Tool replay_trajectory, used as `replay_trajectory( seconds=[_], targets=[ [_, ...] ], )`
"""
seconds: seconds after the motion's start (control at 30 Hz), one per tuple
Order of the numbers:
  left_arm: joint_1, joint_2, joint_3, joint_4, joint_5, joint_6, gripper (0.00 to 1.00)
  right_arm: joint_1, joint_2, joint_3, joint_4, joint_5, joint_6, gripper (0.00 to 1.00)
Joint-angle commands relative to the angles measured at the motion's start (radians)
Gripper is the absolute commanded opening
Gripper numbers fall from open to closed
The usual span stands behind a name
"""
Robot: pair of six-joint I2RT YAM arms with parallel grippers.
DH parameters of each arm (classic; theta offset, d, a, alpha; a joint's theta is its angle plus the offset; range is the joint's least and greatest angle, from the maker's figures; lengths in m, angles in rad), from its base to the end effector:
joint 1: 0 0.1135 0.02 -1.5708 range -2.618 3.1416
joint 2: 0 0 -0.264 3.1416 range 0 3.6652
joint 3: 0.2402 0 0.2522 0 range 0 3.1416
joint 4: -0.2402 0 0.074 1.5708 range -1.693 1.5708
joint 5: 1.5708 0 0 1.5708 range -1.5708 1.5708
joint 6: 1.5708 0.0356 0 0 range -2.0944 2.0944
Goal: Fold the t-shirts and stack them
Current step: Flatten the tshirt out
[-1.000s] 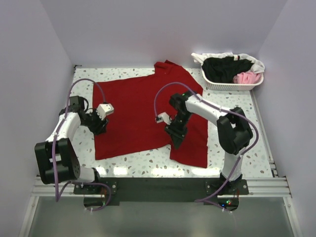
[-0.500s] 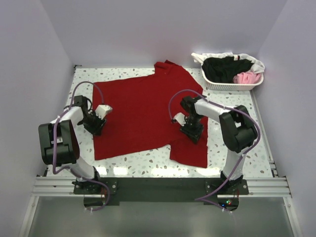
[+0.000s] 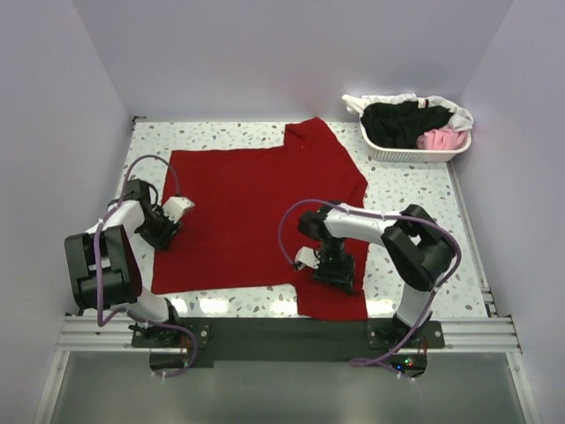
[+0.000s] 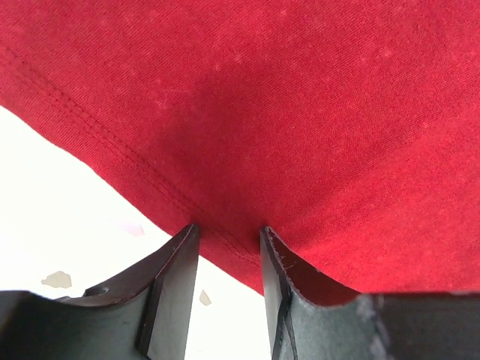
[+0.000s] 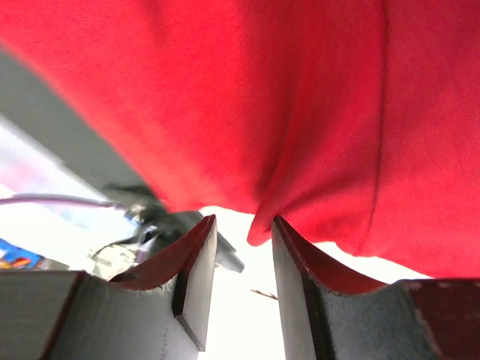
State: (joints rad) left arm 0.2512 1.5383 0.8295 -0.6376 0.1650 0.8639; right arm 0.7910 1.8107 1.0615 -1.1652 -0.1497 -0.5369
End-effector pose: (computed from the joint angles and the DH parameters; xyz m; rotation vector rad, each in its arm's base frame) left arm 0.2540 0.0591 0.1571 0.8893 2.7230 -0.0302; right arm 0.1834 0.1930 0.1442 1.6839 -2.2107 -0.1456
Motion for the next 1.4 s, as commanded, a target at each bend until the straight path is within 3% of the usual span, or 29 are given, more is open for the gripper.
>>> replay_trajectory(
  seconds=[0.0, 0.17, 0.37, 0.6, 0.77, 1.0, 1.07, 1.2, 1.37],
  targets=[
    [0.034, -0.007, -0.004, -0.1, -0.007, 0.076, 0.44, -0.018, -0.057, 0.124, -0.14, -0.114, -0.035, 0.4],
    [0.031, -0.04, 0.108, -0.163, 0.181, 0.058, 0.47, -0.212, -0.01, 0.342, -0.142, -0.096, -0.022, 0.4],
    [0.031, 0.043, 0.187, -0.093, 0.22, -0.043, 0.47, -0.378, 0.134, 0.475, -0.022, 0.005, 0.041, 0.38],
    [0.036, 0.128, 0.125, 0.01, 0.133, -0.098, 0.43, -0.404, 0.219, 0.463, 0.091, 0.088, 0.068, 0.36],
    [0.057, 0.12, 0.065, 0.03, 0.064, -0.089, 0.42, -0.401, 0.23, 0.367, 0.128, 0.076, 0.06, 0.36],
    [0.118, 0.048, -0.033, -0.017, 0.008, -0.033, 0.4, -0.362, 0.135, 0.207, 0.092, 0.026, 0.014, 0.37],
    [0.126, 0.023, -0.044, -0.033, 0.007, -0.017, 0.39, -0.348, 0.089, 0.204, 0.027, -0.063, 0.003, 0.38],
    [0.126, -0.02, 0.098, -0.14, 0.163, 0.0, 0.46, -0.383, 0.053, 0.365, -0.053, -0.154, 0.021, 0.41],
    [0.126, 0.009, 0.36, -0.146, 0.353, -0.069, 0.53, -0.515, 0.168, 0.763, -0.001, -0.151, 0.136, 0.41]
  ],
)
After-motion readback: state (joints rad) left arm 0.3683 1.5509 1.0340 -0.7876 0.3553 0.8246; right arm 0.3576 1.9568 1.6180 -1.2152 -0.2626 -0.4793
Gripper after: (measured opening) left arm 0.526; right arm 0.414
